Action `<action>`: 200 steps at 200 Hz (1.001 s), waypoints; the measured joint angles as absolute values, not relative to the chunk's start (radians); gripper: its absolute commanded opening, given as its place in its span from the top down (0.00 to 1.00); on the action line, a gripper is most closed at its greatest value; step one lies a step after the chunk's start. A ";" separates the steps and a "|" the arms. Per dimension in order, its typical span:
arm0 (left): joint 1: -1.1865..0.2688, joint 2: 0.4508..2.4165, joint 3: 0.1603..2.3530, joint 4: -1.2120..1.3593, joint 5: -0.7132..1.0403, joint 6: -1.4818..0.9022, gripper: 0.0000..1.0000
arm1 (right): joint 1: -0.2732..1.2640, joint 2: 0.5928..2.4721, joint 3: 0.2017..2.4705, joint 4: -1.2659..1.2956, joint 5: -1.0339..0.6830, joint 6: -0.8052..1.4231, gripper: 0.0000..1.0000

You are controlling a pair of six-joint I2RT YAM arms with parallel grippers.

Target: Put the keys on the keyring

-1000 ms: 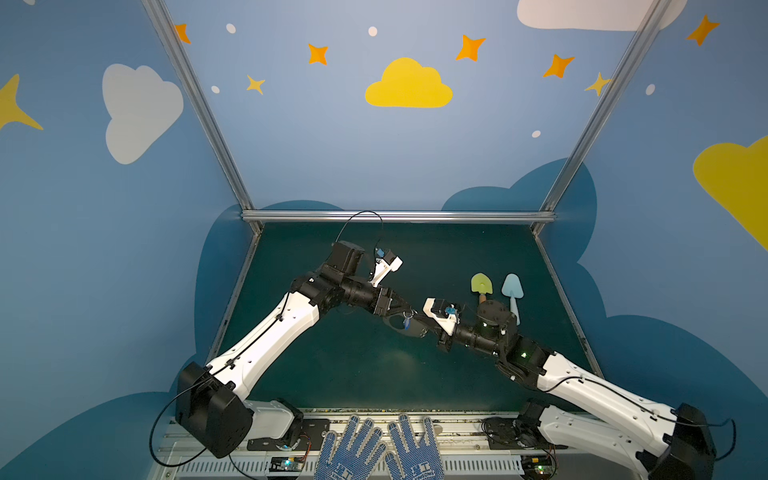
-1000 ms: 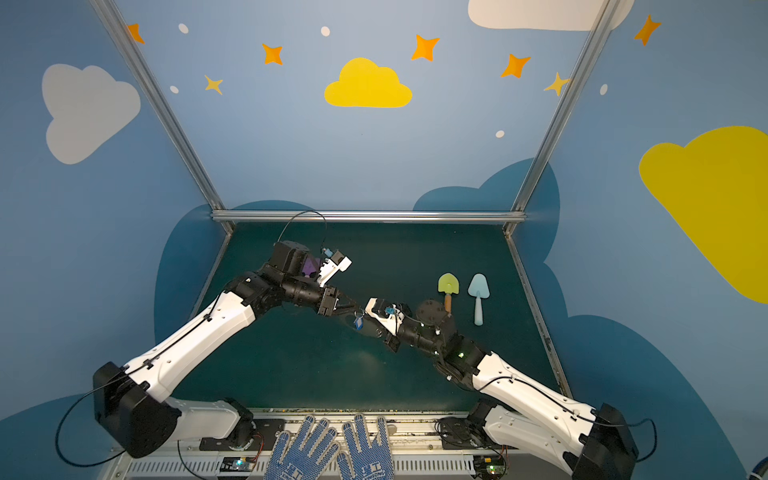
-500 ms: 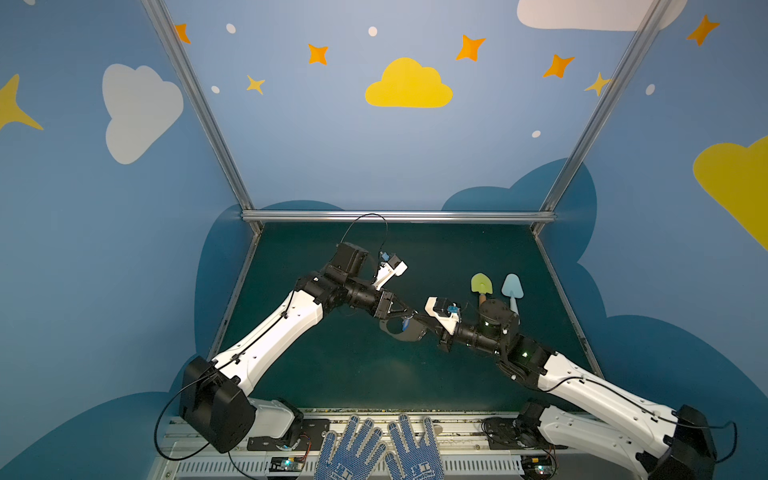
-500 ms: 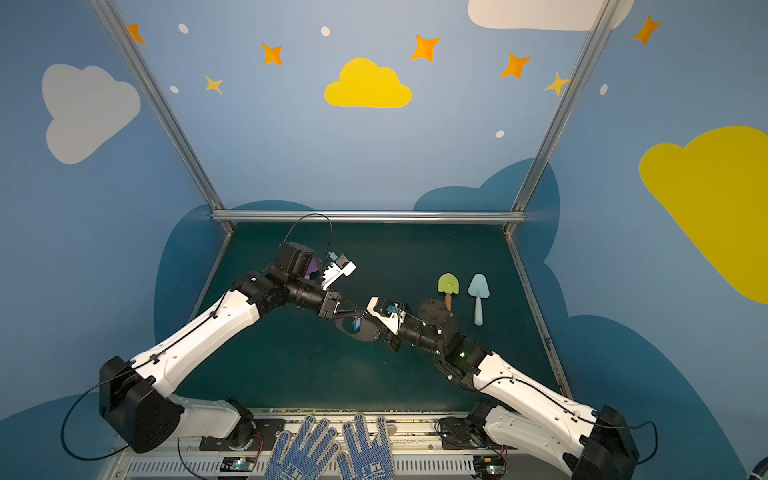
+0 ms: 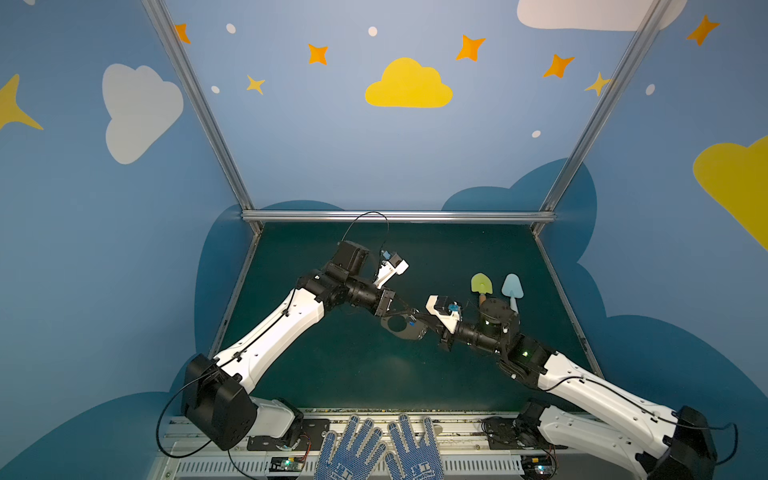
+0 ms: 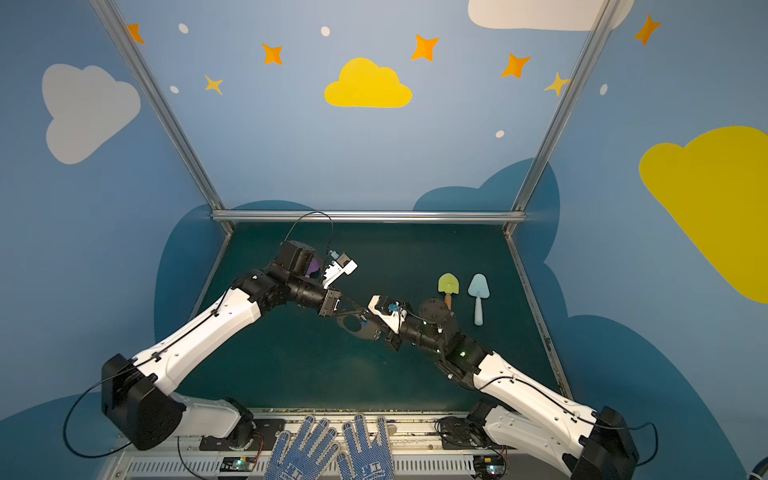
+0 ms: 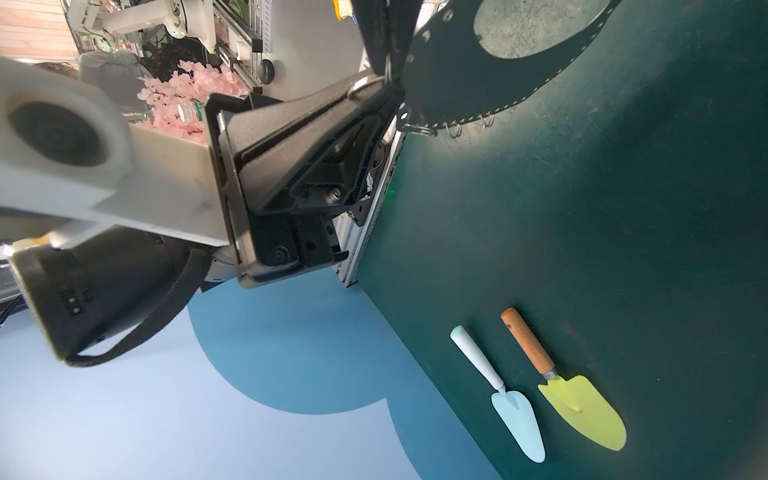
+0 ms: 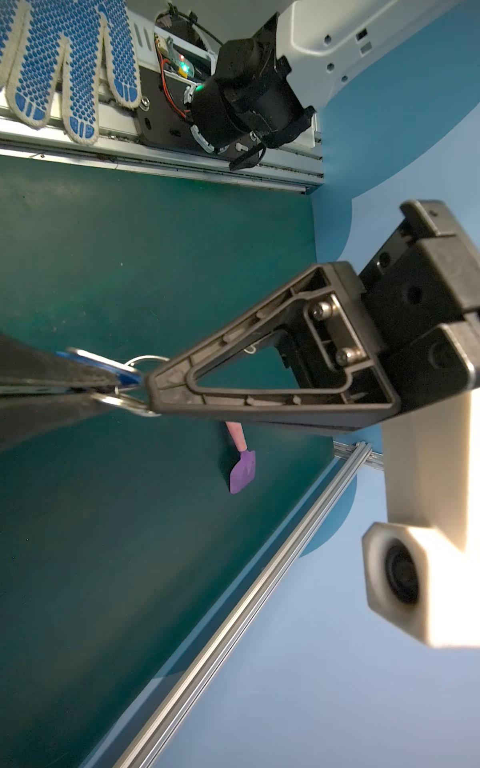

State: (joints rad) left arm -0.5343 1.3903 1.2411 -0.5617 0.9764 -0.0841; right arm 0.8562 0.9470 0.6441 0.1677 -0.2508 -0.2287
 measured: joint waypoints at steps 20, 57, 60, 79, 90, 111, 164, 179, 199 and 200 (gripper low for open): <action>-0.519 1.383 1.239 -0.551 0.984 -0.095 0.96 | 0.856 0.942 0.638 0.175 -0.251 -0.229 1.00; -0.513 1.373 1.238 -0.538 1.000 -0.117 0.96 | 0.857 0.937 0.637 0.186 -0.264 -0.241 1.00; -0.513 1.373 1.238 -0.537 1.001 -0.117 0.96 | 0.857 0.937 0.637 0.185 -0.263 -0.243 1.00; -0.512 1.373 1.237 -0.535 1.001 -0.121 0.96 | 0.857 0.938 0.637 0.185 -0.259 -0.247 1.00; -0.512 1.373 1.237 -0.535 0.999 -0.121 0.96 | 0.857 0.938 0.637 0.185 -0.254 -0.248 1.00; -0.513 1.373 1.237 -0.535 0.993 -0.123 0.96 | 0.859 0.939 0.637 0.184 -0.244 -0.251 1.00; -0.503 1.373 1.212 -0.514 0.939 -0.152 0.65 | 0.862 0.973 0.681 0.129 -0.204 -0.250 1.00; -0.492 1.373 1.194 -0.505 0.907 -0.168 0.66 | 0.861 0.980 0.699 0.099 -0.188 -0.249 1.00; -0.481 1.361 1.160 -0.481 0.854 -0.196 0.63 | 0.861 0.988 0.709 0.074 -0.165 -0.243 1.00; -0.481 1.360 1.158 -0.481 0.851 -0.196 0.62 | 0.861 0.988 0.710 0.073 -0.164 -0.243 1.00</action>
State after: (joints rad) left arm -0.4812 1.3602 1.1584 -0.4808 0.8513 -0.1963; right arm 0.8608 0.9882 0.7097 0.0727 -0.1642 -0.2432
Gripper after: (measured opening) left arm 0.351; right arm 0.057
